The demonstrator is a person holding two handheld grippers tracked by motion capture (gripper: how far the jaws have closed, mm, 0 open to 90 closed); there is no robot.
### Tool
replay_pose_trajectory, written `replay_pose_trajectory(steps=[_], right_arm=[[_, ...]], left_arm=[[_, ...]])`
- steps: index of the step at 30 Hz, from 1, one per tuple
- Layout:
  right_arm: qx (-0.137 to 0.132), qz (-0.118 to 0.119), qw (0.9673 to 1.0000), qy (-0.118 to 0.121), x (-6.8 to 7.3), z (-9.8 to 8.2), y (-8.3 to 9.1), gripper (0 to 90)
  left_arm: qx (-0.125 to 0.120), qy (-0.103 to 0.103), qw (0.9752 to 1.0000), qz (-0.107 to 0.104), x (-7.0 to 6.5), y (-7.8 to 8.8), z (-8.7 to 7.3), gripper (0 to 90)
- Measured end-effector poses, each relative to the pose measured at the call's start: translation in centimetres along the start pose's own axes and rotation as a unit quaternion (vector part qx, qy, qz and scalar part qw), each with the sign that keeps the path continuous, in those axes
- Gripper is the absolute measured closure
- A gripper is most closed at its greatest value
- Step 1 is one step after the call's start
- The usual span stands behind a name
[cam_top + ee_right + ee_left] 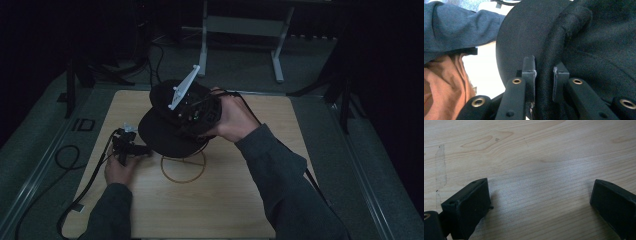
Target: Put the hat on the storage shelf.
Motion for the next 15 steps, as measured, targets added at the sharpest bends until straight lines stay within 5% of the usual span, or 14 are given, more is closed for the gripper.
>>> replay_pose_trajectory(steps=[15], right_arm=[[0.012, 0.012, 0.9998, 0.012, 1.0, 0.6, -1.5, 77.1]], left_arm=[[0.001, 0.0, 1.0, -0.001, 0.0, 0.0, 0.0, 2.3]])
Point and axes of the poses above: each handheld gripper's, and its own axes: y roughly backward along the jaws, z roughly out of its top, x roughly to its left, the point moved 6 cm from there along -y, roughly forward along the jaws, and after that the axes turned 11 degrees about -z, right-handed, at the moved point
